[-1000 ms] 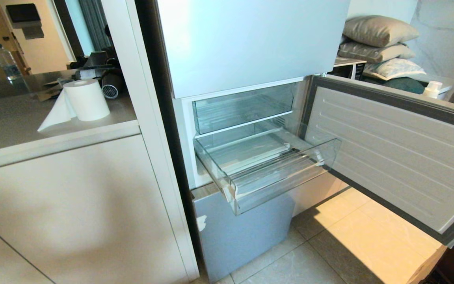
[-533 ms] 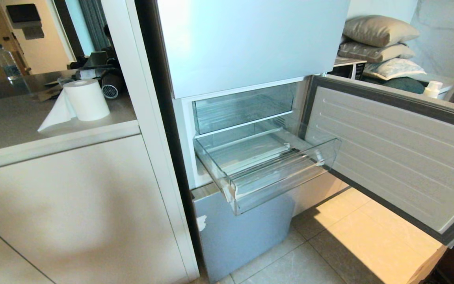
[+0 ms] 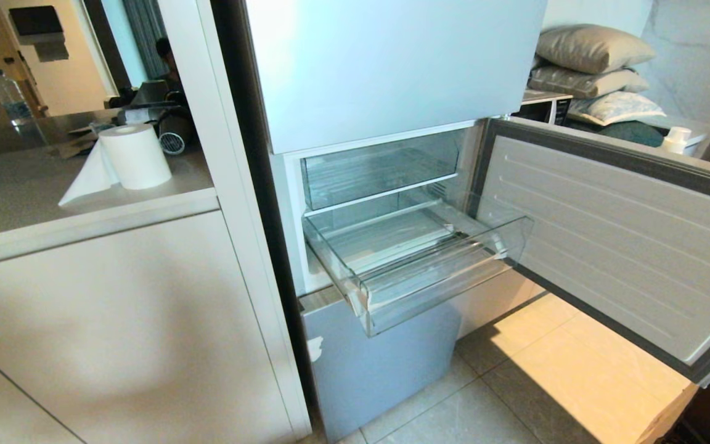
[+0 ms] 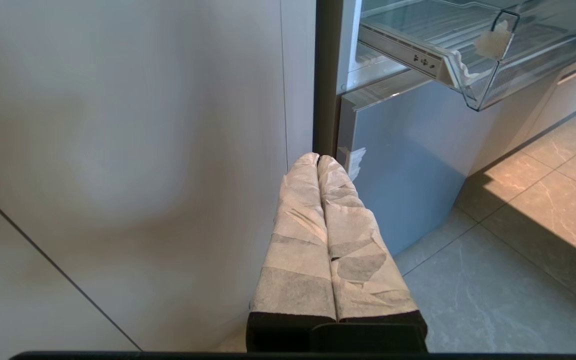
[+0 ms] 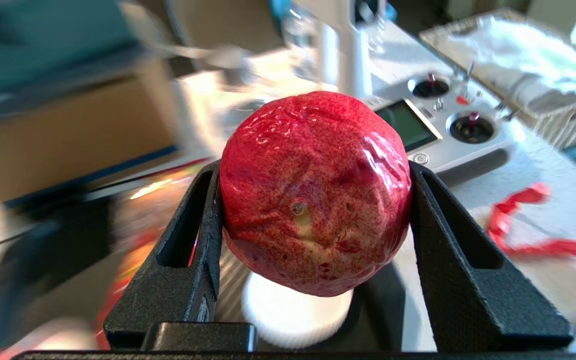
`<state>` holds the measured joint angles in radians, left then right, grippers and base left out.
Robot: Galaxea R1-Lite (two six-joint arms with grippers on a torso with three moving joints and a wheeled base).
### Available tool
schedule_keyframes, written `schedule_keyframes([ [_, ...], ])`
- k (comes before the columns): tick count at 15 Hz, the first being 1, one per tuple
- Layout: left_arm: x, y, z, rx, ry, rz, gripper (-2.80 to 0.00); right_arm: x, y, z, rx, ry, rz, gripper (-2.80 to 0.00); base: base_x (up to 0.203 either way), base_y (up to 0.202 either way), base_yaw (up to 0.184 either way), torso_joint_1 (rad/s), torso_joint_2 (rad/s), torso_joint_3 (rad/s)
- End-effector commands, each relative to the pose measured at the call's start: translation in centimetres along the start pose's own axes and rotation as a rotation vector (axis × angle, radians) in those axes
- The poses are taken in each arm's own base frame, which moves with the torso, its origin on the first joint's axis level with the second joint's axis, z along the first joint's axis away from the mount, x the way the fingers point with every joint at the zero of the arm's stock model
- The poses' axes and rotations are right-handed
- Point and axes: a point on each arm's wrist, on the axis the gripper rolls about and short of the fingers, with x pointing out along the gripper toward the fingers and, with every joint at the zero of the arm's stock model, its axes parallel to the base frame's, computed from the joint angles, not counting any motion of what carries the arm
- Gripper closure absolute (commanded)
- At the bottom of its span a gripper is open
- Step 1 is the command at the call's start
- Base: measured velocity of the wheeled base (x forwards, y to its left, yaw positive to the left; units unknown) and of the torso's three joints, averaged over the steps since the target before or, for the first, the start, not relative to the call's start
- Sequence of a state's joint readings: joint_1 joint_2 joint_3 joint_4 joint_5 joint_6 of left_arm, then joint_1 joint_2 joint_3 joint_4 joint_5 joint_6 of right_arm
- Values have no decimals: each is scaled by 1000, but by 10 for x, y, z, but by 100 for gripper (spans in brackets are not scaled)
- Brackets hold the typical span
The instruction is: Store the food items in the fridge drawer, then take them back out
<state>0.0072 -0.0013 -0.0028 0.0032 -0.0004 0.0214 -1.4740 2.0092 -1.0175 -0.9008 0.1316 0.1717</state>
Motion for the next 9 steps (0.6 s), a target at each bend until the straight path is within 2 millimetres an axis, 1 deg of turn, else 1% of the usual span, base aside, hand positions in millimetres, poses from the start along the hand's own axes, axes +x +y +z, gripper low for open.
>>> schedule_keyframes([
  [1, 0, 0, 0, 0, 1, 1, 0, -72, 19, 51, -20, -126, 43, 0, 0, 0, 0, 0, 0, 0],
  [2, 0, 0, 0, 0, 1, -1, 0, -100, 26, 53, -23, -126, 75, 0, 0, 0, 0, 0, 0, 0],
  [3, 0, 0, 0, 0, 1, 1, 0, -132, 37, 56, -30, -142, 120, 0, 0, 0, 0, 0, 0, 0],
  [4, 0, 0, 0, 0, 1, 1, 0, -164, 50, 54, -36, -155, 179, 0, 0, 0, 0, 0, 0, 0],
  [5, 0, 0, 0, 0, 1, 0, 0, -195, 64, 49, -41, -165, 257, 0, 0, 0, 0, 0, 0, 0],
  [6, 0, 0, 0, 0, 1, 0, 0, -220, 79, 39, -43, -160, 356, 0, 0, 0, 0, 0, 0, 0],
  [7, 0, 0, 0, 0, 2, 0, 0, -241, 96, 28, -42, -141, 489, 0, 0, 0, 0, 0, 0, 0],
  [8, 0, 0, 0, 0, 1, 1, 0, -263, 108, 17, -40, -121, 612, 0, 0, 0, 0, 0, 0, 0],
  [9, 0, 0, 0, 0, 1, 1, 0, -281, 114, 8, -40, -100, 701, 0, 0, 0, 0, 0, 0, 0],
])
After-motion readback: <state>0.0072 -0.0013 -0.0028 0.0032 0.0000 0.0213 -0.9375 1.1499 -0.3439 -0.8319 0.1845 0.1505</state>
